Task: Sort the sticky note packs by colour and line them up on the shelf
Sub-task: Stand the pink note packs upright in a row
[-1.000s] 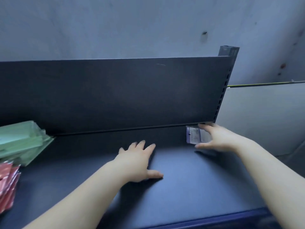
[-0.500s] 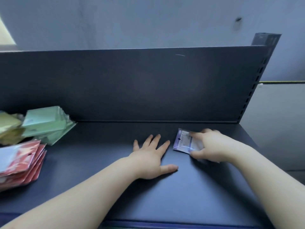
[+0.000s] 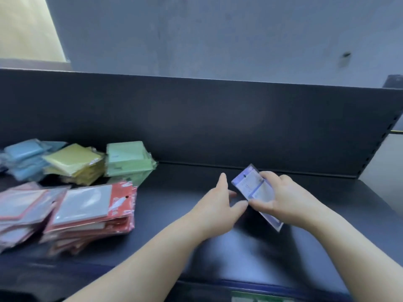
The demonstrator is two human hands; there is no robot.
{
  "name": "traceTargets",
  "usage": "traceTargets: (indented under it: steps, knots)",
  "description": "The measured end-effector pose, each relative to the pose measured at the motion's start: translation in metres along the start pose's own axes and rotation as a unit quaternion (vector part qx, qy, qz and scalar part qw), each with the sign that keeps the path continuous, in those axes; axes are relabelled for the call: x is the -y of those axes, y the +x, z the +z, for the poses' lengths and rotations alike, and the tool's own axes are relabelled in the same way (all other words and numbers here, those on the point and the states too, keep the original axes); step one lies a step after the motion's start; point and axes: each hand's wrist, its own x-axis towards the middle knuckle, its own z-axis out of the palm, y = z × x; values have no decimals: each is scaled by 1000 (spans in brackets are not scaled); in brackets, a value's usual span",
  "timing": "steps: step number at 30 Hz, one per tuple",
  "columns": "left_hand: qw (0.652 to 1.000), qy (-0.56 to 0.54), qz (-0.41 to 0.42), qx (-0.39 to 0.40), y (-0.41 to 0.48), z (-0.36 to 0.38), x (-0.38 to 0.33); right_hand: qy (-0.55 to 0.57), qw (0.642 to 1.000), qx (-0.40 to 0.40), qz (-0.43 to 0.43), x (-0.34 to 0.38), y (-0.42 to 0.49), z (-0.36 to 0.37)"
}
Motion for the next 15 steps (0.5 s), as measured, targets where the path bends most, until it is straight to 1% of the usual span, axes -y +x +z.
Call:
traceTargets:
  steps: [2,4,6,10,15]
  knots:
    - [993,-107,8,-40,-11,-20,12,43,999,-19,-21,36,-6,5]
    - [980,-183,25,-72,-22,-40,25,74,996,-33,-43,73,-12,14]
    - [971,-213,35,-105,-35,-63,40,87,993,-46,-64,109,-15,25]
    - [945,-288,46,-148,-70,-112,71,95,989,-62,-92,177,-23,44]
    - [916,-326,51,-229,-116,-171,119,124,980,-43,-146,249,-28,68]
